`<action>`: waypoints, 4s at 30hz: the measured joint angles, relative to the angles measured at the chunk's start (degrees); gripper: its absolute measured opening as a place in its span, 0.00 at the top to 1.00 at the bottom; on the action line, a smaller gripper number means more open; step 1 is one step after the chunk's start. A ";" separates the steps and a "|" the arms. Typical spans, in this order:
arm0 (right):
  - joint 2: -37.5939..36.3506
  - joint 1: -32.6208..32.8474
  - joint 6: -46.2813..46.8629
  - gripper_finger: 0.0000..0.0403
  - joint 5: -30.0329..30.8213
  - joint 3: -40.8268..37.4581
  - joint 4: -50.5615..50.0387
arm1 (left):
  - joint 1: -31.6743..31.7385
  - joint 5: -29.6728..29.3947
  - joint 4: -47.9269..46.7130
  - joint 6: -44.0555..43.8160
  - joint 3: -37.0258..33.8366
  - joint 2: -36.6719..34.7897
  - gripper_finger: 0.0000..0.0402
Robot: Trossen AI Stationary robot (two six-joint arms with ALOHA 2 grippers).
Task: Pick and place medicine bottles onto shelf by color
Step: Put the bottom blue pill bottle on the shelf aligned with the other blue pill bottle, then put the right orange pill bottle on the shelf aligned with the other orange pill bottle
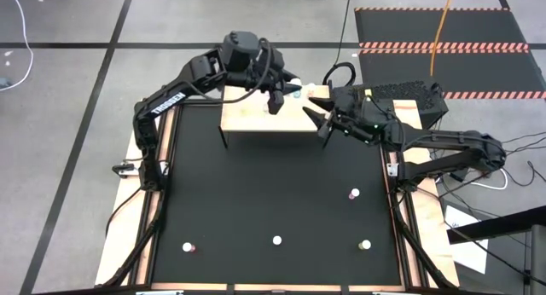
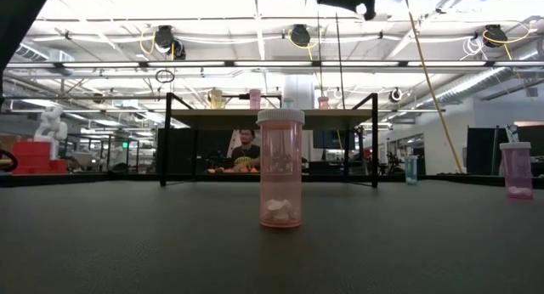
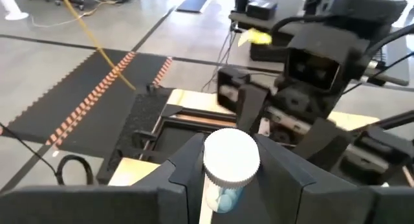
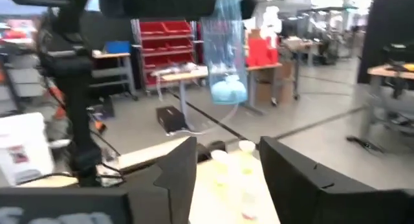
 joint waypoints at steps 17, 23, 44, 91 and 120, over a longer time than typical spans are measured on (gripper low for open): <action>-14.83 4.30 5.92 0.52 12.12 -6.92 -12.53 | 6.69 -0.25 20.37 0.70 -27.19 2.49 0.70; -17.59 4.90 12.92 0.52 12.15 -12.41 -12.54 | 8.16 -0.18 23.87 4.61 -33.57 2.40 0.70; -17.79 4.72 12.75 0.52 13.65 -13.53 -9.80 | 10.05 0.40 24.52 10.49 -37.83 2.29 0.70; -17.68 4.86 16.63 0.52 10.08 -13.44 -11.84 | 9.33 -1.02 30.16 5.57 -37.77 -15.15 0.31; -22.07 4.67 22.24 0.52 -4.91 -13.46 -39.19 | -34.12 -28.24 35.68 -11.76 -37.81 -13.22 0.44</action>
